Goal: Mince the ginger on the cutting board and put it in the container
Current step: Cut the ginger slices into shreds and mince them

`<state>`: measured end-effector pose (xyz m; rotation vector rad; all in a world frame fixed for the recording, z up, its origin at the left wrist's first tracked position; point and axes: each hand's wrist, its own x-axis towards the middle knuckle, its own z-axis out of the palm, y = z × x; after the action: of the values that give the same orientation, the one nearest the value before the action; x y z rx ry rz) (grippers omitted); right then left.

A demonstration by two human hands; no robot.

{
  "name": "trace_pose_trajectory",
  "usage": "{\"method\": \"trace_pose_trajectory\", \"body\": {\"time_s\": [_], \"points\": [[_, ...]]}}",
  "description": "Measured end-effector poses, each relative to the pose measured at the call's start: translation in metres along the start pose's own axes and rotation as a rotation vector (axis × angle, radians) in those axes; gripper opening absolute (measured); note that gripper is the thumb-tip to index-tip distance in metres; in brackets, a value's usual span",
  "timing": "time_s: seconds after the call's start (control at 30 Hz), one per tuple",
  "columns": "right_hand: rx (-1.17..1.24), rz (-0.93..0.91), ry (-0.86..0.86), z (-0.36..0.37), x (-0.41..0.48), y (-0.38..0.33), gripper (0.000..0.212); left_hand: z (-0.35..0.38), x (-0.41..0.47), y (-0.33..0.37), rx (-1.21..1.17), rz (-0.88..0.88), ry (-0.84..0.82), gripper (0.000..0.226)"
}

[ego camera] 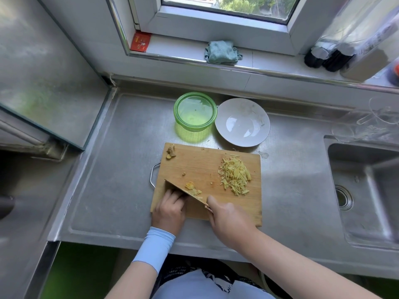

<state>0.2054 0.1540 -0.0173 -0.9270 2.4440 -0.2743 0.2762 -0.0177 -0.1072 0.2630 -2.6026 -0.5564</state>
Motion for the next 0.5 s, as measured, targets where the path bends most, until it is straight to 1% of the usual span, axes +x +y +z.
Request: {"method": "trace_pose_trajectory", "body": {"time_s": [0.1, 0.2, 0.27, 0.33, 0.43, 0.5], "points": [[-0.012, 0.007, 0.012, 0.000, -0.002, 0.000, 0.010, -0.002, 0.003, -0.002, -0.002, 0.046, 0.009, 0.033], [0.001, 0.002, 0.007, 0.000, -0.001, -0.004, 0.010, 0.000, 0.001, 0.001, -0.009, 0.018, 0.026, 0.027], [0.008, -0.001, 0.007, -0.001, -0.005, -0.003, 0.014, 0.003, 0.000, 0.000, -0.011, 0.009, 0.050, 0.022], [0.002, 0.012, 0.004, -0.001, -0.010, 0.000, 0.016, 0.004, 0.000, 0.000, -0.017, 0.001, 0.064, 0.023], [0.010, 0.041, 0.002, 0.001, -0.006, -0.003, 0.009, 0.006, -0.002, 0.003, -0.009, -0.025, 0.069, 0.014], [0.011, 0.025, 0.006, 0.002, 0.004, -0.009, 0.009, 0.006, -0.002, 0.006, 0.012, -0.047, 0.075, 0.013]]}}
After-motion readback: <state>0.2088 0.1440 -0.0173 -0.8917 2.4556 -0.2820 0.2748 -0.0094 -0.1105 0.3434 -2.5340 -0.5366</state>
